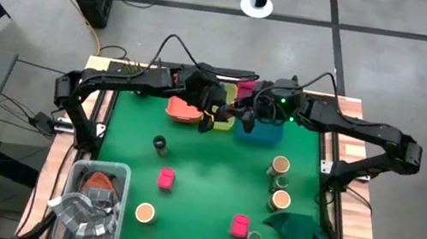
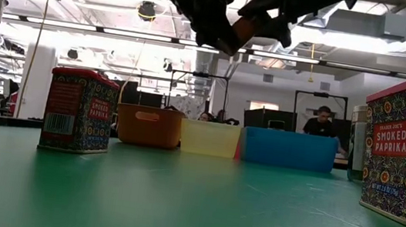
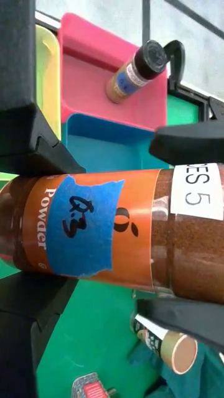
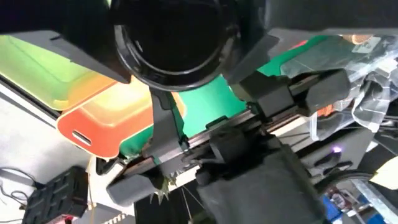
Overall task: Sort spices by type
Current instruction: Put the top black seasoning bottle into the pink bin
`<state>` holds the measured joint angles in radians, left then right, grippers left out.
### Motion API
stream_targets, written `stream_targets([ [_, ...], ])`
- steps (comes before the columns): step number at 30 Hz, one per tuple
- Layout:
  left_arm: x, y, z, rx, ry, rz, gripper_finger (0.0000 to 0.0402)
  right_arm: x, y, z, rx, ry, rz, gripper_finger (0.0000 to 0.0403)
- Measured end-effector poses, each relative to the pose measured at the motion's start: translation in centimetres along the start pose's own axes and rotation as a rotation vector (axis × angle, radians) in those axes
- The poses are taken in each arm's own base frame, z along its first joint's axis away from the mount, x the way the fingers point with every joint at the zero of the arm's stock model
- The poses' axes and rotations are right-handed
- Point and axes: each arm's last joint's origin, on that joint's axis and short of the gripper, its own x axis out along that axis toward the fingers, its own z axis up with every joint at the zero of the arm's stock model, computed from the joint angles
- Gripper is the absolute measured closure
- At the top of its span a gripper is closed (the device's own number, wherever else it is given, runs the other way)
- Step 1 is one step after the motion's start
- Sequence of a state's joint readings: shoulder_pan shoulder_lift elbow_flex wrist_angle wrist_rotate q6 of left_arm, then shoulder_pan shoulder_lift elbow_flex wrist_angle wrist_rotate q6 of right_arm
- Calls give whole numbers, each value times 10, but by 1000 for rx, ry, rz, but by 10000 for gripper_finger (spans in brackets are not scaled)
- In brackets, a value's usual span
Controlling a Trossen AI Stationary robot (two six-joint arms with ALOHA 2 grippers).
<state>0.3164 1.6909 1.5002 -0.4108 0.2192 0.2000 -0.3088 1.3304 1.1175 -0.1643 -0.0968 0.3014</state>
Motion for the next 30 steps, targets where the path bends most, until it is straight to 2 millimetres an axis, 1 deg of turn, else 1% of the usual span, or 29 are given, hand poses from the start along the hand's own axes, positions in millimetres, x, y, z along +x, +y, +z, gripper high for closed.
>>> stream_targets([
  [4, 0, 0, 0, -11, 3, 12, 210, 0, 0, 0, -27, 0, 3, 176],
  [8, 0, 1, 0, -48, 13, 83, 201, 0, -2, 1, -51, -3, 2, 181],
  [10, -2, 2, 1, -82, 11, 96, 183, -1, -4, 2, -46, -5, -5, 181],
  [12, -5, 4, 4, -115, 10, 130, 158, -1, -7, 3, -39, -11, -19, 180],
  [17, -18, 8, 18, -113, 14, 230, 91, -2, -18, 4, -32, -5, -53, 173],
  [20, -25, 9, 23, -98, 44, 297, 72, -3, -22, 4, -49, 5, -68, 175],
  [23, -36, 8, 25, -127, 62, 333, 70, -5, -35, 4, -49, 26, -145, 174],
  [26, -53, 5, 26, -186, 53, 350, 74, -10, -56, 6, -44, 29, -249, 173],
  [30, -71, -4, 31, -206, 33, 407, 81, -8, -85, 5, -18, 52, -353, 173],
])
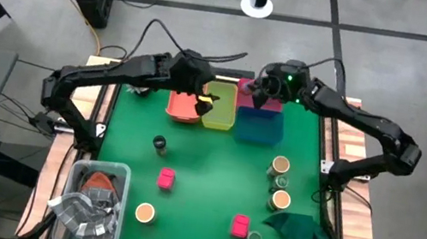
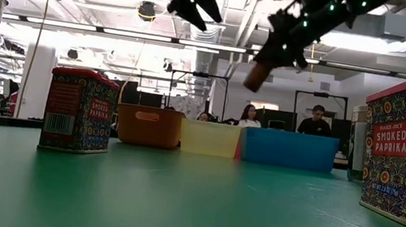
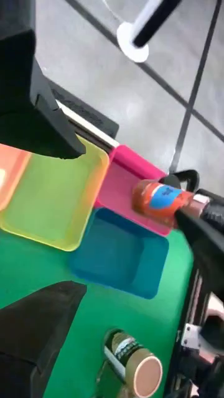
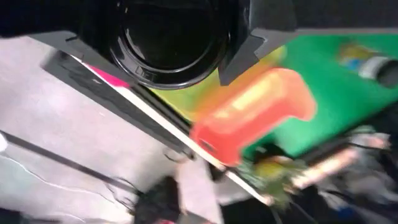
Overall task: Sort spices by type
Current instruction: Put the top black seasoning bottle into the pink bin
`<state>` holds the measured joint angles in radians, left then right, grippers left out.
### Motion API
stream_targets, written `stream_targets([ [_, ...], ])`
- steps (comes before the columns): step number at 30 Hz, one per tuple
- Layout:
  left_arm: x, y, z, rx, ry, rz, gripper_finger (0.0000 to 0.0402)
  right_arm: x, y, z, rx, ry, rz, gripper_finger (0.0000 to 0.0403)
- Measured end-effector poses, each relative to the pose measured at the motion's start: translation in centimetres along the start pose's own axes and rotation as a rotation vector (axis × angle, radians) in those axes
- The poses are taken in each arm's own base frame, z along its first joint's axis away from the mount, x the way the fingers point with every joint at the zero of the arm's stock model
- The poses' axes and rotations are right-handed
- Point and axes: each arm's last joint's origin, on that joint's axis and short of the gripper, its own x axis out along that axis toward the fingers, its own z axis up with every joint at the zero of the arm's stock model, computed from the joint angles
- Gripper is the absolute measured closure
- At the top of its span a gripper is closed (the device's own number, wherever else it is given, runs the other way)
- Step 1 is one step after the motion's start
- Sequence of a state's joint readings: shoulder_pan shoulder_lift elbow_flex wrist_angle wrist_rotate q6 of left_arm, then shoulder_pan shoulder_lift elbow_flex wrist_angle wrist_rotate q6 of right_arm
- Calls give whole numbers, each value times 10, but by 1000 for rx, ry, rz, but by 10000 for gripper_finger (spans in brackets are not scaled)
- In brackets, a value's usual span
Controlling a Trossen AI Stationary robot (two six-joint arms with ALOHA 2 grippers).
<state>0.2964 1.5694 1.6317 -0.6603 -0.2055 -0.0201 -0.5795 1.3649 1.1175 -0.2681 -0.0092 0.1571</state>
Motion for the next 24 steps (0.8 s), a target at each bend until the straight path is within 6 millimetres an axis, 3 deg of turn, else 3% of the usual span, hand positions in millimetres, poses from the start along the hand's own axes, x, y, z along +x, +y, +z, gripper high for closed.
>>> stream_targets([
  [5, -21, -8, 4, 11, -48, 59, 85, 26, -20, -10, 1, 69, -37, 172],
  [9, -28, -22, 3, 82, -56, 124, 86, 46, -23, -16, -17, 108, -45, 172],
  [13, -30, -31, -3, 128, -9, 134, 86, 65, -26, -18, -32, 163, -78, 171],
  [24, -30, -29, -6, 86, 19, 141, 86, 112, -32, -29, -77, 309, -165, 170],
])
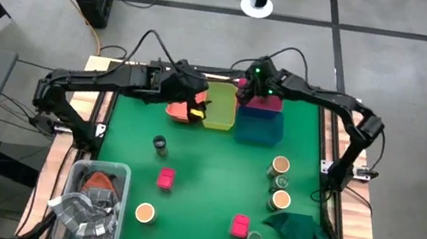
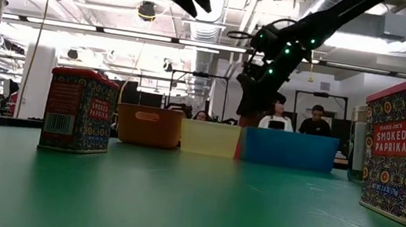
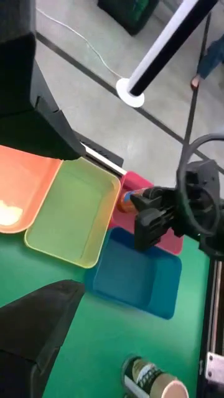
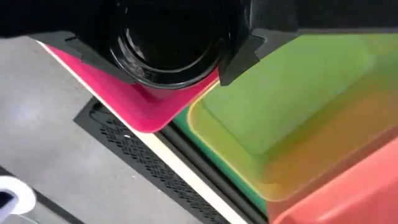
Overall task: Sort spices by type
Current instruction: Put the top black seasoning bottle into the pink bin
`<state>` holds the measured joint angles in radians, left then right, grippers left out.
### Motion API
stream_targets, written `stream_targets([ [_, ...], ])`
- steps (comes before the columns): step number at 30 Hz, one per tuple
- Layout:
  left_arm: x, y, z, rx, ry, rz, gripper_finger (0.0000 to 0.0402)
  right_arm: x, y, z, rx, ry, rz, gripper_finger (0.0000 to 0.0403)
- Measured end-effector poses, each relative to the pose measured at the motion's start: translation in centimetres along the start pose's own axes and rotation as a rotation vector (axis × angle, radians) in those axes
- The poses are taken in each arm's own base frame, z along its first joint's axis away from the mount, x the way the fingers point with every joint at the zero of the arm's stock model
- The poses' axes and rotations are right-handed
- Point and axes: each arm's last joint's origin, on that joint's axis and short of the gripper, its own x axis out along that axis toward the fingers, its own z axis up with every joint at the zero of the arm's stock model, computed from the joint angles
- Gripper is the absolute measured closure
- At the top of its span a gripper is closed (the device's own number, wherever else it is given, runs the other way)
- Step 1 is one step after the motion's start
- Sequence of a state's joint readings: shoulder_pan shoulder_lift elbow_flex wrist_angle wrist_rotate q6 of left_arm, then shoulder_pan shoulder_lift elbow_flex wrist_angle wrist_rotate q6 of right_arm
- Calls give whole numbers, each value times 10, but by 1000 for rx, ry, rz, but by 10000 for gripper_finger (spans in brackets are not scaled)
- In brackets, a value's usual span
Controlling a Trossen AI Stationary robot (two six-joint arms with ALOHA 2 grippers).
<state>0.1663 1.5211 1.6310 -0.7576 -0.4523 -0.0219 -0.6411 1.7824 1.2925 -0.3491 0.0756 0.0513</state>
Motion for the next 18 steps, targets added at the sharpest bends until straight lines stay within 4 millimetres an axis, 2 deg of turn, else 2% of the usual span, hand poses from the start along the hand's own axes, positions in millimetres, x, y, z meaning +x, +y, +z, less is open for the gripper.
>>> stream_targets([
  [3, 1, 2, 0, -11, 2, -3, 86, 8, 0, -3, -1, 32, -9, 167],
  [6, 4, 6, -1, -74, 22, -95, 86, 13, -2, -6, 15, 52, -15, 161],
  [10, 17, 17, -11, -153, 135, -140, 86, 13, -4, -6, 19, 52, -18, 153],
  [12, 21, 21, -17, -146, 203, -127, 86, 13, -5, -6, 11, 55, -21, 149],
  [18, 35, 16, -30, -67, 338, -136, 86, 12, -14, -9, 29, 93, -34, 135],
])
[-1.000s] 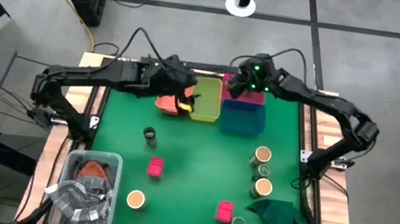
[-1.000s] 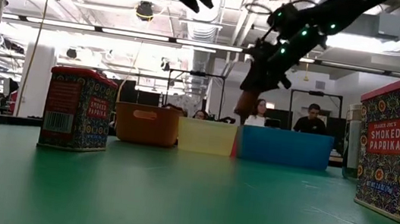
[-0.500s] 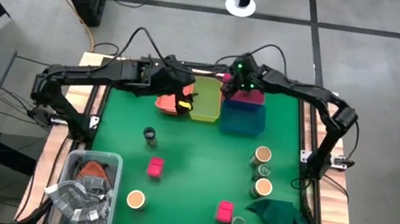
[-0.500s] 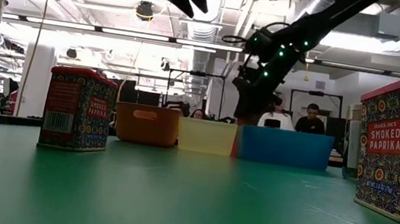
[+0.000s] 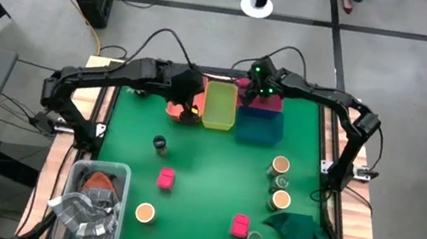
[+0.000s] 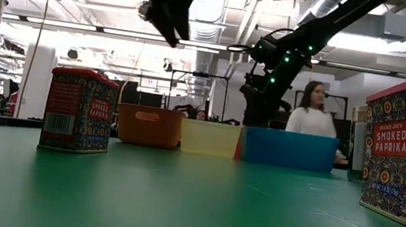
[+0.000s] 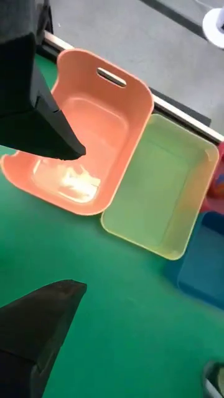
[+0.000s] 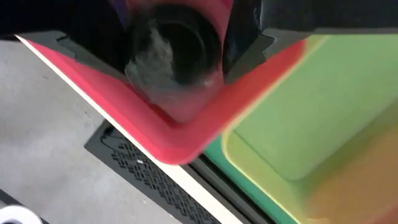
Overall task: Sort spices by type
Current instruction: Put the top black seasoning bottle into the pink bin, then put the black seasoning bottle into the pink bin
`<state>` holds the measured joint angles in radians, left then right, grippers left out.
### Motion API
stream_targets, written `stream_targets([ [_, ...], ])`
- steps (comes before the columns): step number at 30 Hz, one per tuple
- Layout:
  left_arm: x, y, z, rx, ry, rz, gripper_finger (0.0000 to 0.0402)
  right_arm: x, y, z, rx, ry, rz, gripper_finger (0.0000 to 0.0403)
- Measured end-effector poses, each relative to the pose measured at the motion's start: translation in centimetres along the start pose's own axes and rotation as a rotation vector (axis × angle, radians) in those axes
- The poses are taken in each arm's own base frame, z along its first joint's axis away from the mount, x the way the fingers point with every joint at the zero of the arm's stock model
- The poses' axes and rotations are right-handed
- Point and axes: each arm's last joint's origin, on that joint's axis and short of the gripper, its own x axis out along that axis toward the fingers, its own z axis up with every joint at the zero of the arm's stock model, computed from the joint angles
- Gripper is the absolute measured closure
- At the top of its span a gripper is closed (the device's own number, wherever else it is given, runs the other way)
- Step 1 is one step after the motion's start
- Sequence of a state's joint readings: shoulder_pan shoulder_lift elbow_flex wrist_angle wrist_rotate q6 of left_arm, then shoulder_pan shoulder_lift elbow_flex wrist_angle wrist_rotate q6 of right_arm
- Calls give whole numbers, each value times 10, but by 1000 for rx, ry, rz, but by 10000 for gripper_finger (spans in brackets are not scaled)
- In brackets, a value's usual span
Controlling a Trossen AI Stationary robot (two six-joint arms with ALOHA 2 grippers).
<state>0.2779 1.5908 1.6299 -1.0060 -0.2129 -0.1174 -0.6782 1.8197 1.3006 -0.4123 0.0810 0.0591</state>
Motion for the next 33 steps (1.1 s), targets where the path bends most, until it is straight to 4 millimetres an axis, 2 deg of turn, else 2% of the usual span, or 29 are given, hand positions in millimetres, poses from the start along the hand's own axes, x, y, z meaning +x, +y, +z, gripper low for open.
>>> stream_targets([
  [3, 14, -5, -3, 5, 11, -3, 86, -3, -1, -2, -11, 25, 4, 129],
  [7, 34, -13, -19, -28, 10, -14, 86, -7, -1, -4, -21, 91, 13, 118],
  [13, 42, -14, -50, -105, 72, -22, 86, -22, 3, 14, -29, 63, 21, 97],
  [19, 40, -12, -72, -244, 199, -100, 86, -49, 15, 44, -49, -12, 39, 87],
  [26, 34, -23, -86, -186, 332, -100, 77, -90, 33, 76, -94, -113, 12, 87],
  [33, 28, -48, -92, -120, 319, -102, 48, -117, 53, 87, -86, -161, 15, 87],
])
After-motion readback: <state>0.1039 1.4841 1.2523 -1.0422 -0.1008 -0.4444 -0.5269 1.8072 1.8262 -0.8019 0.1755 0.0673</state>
